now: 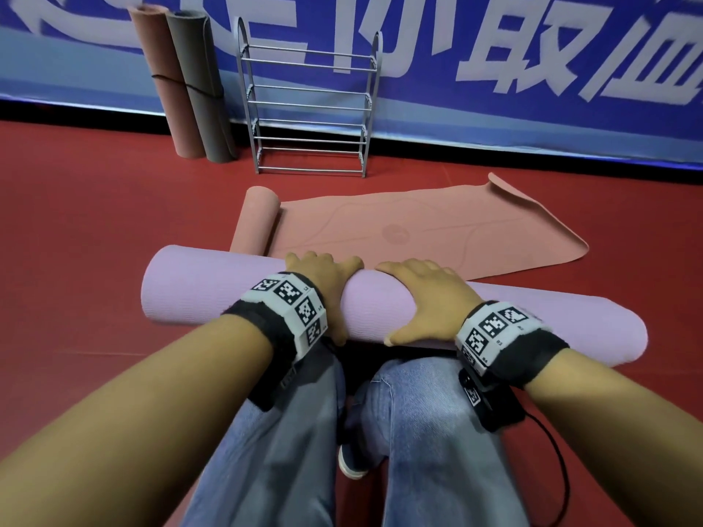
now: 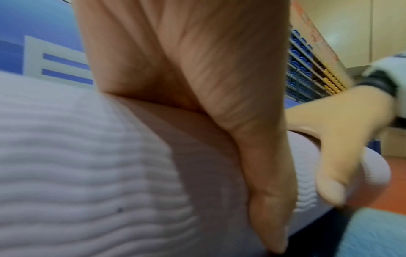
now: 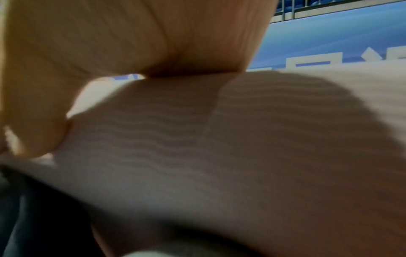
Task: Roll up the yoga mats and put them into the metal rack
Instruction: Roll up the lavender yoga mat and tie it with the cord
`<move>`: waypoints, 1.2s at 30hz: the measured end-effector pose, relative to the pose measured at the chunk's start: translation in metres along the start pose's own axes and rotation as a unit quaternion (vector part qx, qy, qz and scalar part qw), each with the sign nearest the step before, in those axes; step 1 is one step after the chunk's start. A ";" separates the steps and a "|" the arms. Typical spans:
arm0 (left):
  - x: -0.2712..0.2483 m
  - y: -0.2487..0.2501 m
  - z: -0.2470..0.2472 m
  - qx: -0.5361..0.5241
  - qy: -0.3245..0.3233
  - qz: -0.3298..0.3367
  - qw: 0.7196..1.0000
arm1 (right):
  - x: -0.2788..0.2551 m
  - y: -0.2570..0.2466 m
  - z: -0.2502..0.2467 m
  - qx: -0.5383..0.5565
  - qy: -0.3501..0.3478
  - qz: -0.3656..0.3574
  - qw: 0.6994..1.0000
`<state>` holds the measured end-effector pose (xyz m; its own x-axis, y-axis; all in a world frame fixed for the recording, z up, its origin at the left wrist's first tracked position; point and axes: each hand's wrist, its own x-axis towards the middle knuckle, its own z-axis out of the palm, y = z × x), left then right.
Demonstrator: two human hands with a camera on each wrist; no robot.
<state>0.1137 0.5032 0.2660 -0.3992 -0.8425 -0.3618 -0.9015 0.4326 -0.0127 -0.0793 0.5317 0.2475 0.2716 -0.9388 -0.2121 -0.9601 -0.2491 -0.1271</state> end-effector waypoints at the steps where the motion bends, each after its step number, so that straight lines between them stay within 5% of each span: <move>1: 0.002 -0.001 -0.002 -0.007 -0.005 0.001 1.000 | -0.003 0.000 0.004 -0.016 0.010 0.005 1.000; 9: 0.014 -0.011 -0.014 -0.081 -0.075 0.008 0.994 | 0.002 -0.006 0.006 -0.054 -0.025 0.058 0.997; 20: -0.007 -0.003 -0.015 -0.039 -0.028 0.034 0.998 | -0.015 -0.009 -0.020 -0.055 -0.023 0.005 0.998; 31: -0.023 -0.013 -0.034 -0.247 -0.198 0.082 0.945 | -0.035 -0.010 -0.046 0.029 -0.112 -0.014 0.993; 33: -0.033 -0.009 -0.035 -0.201 -0.168 0.076 0.962 | -0.029 -0.009 -0.044 0.039 -0.125 -0.006 0.991; 36: -0.043 0.004 -0.027 0.020 -0.061 0.049 0.997 | -0.016 -0.003 -0.044 0.077 -0.147 0.010 0.986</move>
<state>0.1224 0.5323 0.3061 -0.4602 -0.7512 -0.4732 -0.8505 0.5259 -0.0078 -0.0833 0.5369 0.2937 0.2811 -0.8285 -0.4843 -0.9504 -0.1704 -0.2600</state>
